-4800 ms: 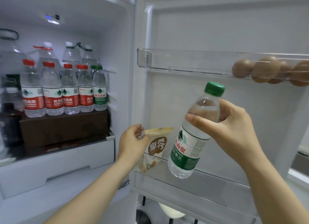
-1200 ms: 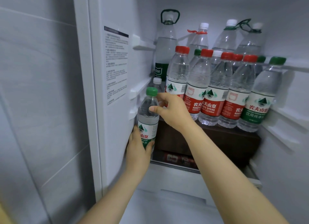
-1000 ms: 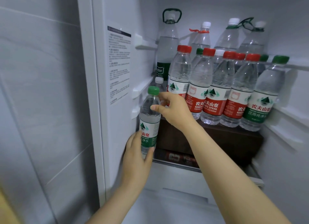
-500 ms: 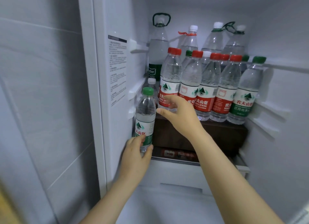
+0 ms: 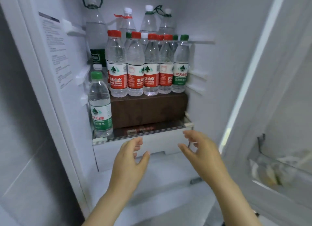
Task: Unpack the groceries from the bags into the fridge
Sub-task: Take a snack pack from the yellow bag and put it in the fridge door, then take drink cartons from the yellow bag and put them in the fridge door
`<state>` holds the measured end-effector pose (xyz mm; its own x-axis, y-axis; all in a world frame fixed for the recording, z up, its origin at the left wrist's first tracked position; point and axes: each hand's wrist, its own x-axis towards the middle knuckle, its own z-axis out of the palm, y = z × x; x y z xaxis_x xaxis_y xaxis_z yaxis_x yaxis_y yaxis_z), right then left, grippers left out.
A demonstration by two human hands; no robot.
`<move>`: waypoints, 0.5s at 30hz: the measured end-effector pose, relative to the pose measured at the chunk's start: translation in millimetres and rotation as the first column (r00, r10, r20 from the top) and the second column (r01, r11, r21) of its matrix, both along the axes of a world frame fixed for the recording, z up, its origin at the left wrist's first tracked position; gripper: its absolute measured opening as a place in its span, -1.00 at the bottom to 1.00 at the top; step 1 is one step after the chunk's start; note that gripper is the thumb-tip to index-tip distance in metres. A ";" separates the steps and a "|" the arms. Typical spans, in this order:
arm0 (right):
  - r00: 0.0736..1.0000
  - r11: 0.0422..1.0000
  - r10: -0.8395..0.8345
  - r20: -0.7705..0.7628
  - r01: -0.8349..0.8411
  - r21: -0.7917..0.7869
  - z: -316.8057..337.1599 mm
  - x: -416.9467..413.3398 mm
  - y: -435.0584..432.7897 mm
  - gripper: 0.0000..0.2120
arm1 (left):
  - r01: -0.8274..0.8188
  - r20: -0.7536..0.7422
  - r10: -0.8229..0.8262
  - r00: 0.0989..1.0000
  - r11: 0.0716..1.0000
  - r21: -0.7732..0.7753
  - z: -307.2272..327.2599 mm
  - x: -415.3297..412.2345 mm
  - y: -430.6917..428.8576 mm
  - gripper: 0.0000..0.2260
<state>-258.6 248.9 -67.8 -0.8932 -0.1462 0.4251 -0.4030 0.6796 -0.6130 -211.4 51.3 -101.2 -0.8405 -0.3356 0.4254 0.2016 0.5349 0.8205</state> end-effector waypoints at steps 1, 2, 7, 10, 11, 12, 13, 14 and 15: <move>0.998 0.999 -0.039 0.040 0.039 0.002 -13.3 13.9 13.3 -0.62 | 0.047 0.023 -0.047 0.999 0.999 -0.006 -6.2 4.1 10.2 -0.67; 0.995 0.998 -0.069 0.077 0.068 0.010 -25.1 26.4 24.5 -0.61 | 0.091 0.040 -0.090 0.995 0.996 -0.016 -12.2 7.4 19.9 -0.68; 0.929 0.962 -0.271 0.253 0.256 0.092 -68.8 98.0 88.6 -0.61 | 0.309 0.164 -0.301 0.939 0.951 -0.026 -42.1 26.1 85.9 -0.69; 0.869 0.919 -0.393 0.300 0.378 0.109 -86.6 141.8 126.0 -0.61 | 0.450 0.236 -0.424 0.875 0.891 -0.068 -55.8 40.5 128.3 -0.67; 0.845 0.902 -0.431 0.315 0.415 0.121 -92.3 156.7 139.8 -0.61 | 0.497 0.258 -0.465 0.847 0.865 -0.073 -59.0 46.7 144.4 -0.66; 0.824 0.885 -0.464 0.326 0.449 0.126 -96.6 169.6 151.9 -0.61 | 0.535 0.278 -0.498 0.821 0.842 -0.072 -61.0 52.8 158.7 -0.66; 0.800 0.866 -0.496 0.336 0.484 0.125 -99.9 183.7 165.1 -0.61 | 0.572 0.298 -0.531 0.794 0.817 -0.068 -62.6 59.6 175.0 -0.66; 0.779 0.847 -0.525 0.343 0.517 0.123 -102.5 196.7 177.6 -0.61 | 0.604 0.313 -0.558 0.768 0.794 -0.067 -64.0 65.9 190.2 -0.66; 0.760 0.831 -0.547 0.350 0.543 0.120 -104.7 207.7 188.6 -0.61 | 0.631 0.320 -0.582 0.748 0.772 -0.072 -64.4 71.5 203.6 -0.66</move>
